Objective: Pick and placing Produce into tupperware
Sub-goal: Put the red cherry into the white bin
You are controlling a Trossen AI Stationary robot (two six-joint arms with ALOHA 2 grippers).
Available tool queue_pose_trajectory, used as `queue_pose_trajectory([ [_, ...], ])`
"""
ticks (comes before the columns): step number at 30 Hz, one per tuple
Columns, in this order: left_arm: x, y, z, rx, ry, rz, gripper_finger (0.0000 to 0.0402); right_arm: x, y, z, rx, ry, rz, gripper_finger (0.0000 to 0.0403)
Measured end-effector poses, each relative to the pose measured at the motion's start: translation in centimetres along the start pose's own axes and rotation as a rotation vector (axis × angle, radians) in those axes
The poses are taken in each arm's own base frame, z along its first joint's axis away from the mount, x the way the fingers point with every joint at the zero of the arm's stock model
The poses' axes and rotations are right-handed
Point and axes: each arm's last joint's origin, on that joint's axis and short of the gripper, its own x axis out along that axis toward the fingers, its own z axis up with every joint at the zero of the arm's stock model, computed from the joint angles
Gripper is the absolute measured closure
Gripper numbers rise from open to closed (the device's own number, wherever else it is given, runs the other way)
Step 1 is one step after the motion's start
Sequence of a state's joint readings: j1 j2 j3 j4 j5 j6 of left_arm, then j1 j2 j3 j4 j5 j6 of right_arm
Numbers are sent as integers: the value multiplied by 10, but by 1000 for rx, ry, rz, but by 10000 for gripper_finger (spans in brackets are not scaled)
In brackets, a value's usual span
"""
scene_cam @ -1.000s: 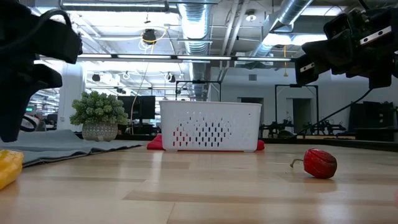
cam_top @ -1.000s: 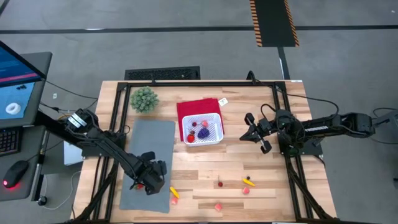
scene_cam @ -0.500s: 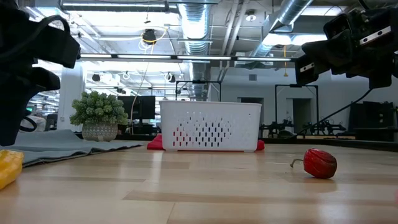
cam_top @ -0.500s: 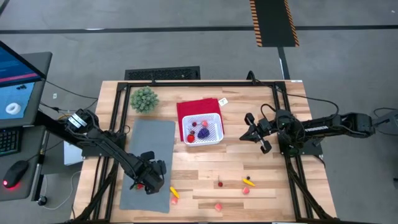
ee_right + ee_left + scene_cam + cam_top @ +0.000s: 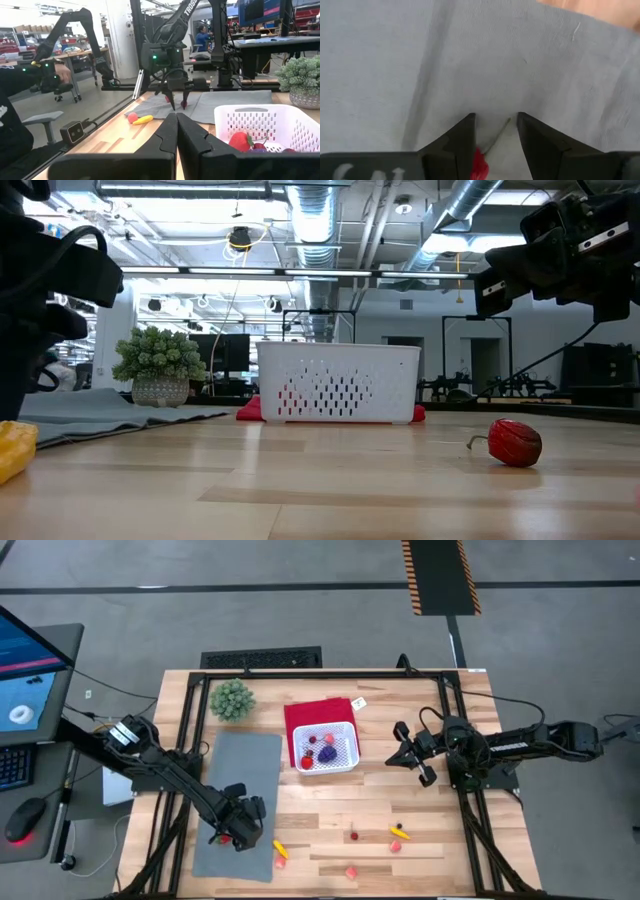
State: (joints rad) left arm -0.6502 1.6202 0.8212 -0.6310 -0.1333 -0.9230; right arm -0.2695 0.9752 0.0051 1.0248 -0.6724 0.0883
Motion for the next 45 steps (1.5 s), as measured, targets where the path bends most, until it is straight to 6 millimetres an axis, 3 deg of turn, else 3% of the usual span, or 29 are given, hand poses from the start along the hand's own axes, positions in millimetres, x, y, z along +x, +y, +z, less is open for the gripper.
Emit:
queue_pose_trajectory([
  [19, -1, 0, 0, -4, 10, -7, 324, 0, 0, 0, -1, 0, 0, 371],
  [24, -1, 0, 0, -12, 10, -9, 302, 0, 0, 0, 0, 0, 3, 374],
  [35, -1, 1, -1, -11, 14, 2, 209, 2, 2, 0, -6, -1, -2, 371],
  [45, -1, 3, -3, 5, 43, 29, 211, 2, 2, 0, -7, 1, -2, 371],
])
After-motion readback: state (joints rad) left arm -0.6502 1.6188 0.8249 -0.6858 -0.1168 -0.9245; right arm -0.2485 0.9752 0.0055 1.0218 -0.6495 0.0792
